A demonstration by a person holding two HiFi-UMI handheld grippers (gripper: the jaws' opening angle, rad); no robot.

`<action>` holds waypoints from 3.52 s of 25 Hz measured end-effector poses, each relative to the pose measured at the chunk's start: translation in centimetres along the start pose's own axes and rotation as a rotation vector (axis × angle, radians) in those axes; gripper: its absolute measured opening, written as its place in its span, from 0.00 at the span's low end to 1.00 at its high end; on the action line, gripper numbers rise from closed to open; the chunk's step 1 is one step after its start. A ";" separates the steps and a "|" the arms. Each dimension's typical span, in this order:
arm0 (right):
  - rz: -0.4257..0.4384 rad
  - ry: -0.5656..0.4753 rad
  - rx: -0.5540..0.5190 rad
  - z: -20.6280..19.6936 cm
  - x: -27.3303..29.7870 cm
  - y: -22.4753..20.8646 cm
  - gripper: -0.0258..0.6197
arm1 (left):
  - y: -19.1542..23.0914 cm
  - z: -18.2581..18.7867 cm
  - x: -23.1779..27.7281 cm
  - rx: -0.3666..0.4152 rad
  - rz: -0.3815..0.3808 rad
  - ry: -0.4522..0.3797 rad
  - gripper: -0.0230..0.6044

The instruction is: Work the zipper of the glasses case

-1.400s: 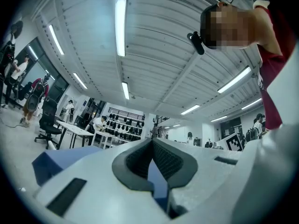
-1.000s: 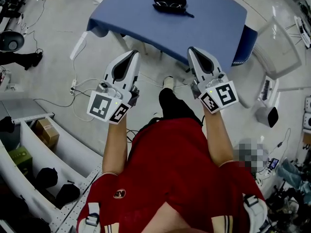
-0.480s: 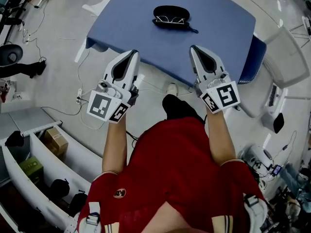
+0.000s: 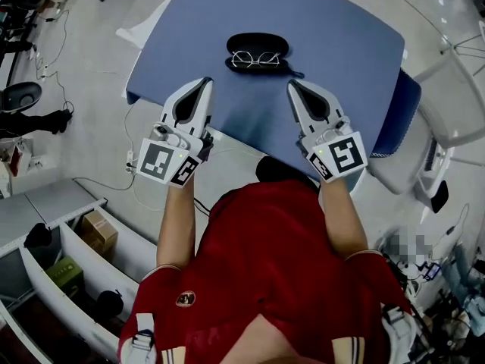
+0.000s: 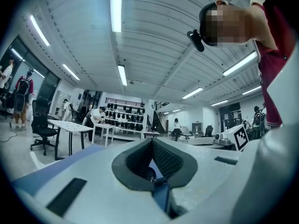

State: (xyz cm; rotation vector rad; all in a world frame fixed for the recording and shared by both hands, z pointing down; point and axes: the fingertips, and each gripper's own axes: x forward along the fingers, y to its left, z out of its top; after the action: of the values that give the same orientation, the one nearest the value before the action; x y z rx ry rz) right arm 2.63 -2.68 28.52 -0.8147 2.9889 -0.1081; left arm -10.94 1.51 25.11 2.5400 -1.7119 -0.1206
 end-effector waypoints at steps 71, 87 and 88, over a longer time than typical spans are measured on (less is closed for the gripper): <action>-0.324 0.206 0.018 -6.1 5.1 -6.9 0.03 | 4.9 -17.9 18.7 0.530 -0.646 0.688 0.13; -0.268 0.228 0.010 -6.5 4.8 -7.7 0.03 | 1.1 -14.7 14.2 0.537 -0.637 0.560 0.14; -0.256 0.232 0.007 -6.5 4.9 -7.7 0.03 | 1.0 -14.7 13.8 0.532 -0.639 0.559 0.14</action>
State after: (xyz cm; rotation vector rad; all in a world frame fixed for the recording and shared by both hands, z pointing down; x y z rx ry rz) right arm 1.89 -11.46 35.46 -1.2627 3.0726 -0.2359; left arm -5.07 -11.40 39.51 2.9587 -0.7606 1.0253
